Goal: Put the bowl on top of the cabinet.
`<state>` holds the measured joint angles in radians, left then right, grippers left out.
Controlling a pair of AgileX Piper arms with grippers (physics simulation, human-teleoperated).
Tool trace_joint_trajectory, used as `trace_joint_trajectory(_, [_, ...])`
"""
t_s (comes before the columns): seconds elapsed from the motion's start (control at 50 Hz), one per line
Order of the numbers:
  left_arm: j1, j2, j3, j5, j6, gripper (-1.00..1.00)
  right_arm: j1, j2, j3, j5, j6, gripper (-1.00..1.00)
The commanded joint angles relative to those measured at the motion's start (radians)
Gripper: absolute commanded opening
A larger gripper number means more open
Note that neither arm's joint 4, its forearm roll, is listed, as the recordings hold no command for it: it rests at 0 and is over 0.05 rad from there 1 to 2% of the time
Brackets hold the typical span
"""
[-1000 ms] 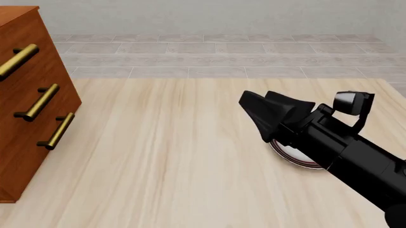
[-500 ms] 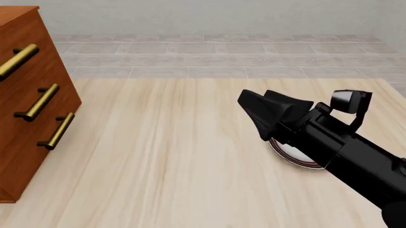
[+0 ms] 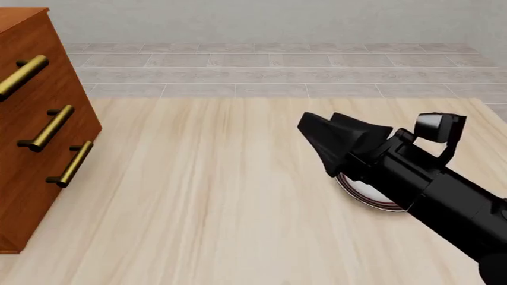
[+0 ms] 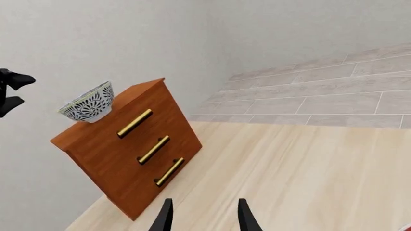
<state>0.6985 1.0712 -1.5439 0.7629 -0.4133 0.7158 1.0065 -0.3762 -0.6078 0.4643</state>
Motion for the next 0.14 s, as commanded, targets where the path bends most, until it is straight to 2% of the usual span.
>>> trace_joint_trajectory(0.02, [-0.033, -0.022, -0.023, 0.028, 0.001, 1.00, 0.002, 0.003, -0.001, -0.002, 0.001, 1.00])
trace_joint_trajectory(0.14, [-0.064, -0.037, -0.032, 0.044, -0.002, 1.00, 0.003, -0.003, 0.003, -0.002, 0.003, 1.00])
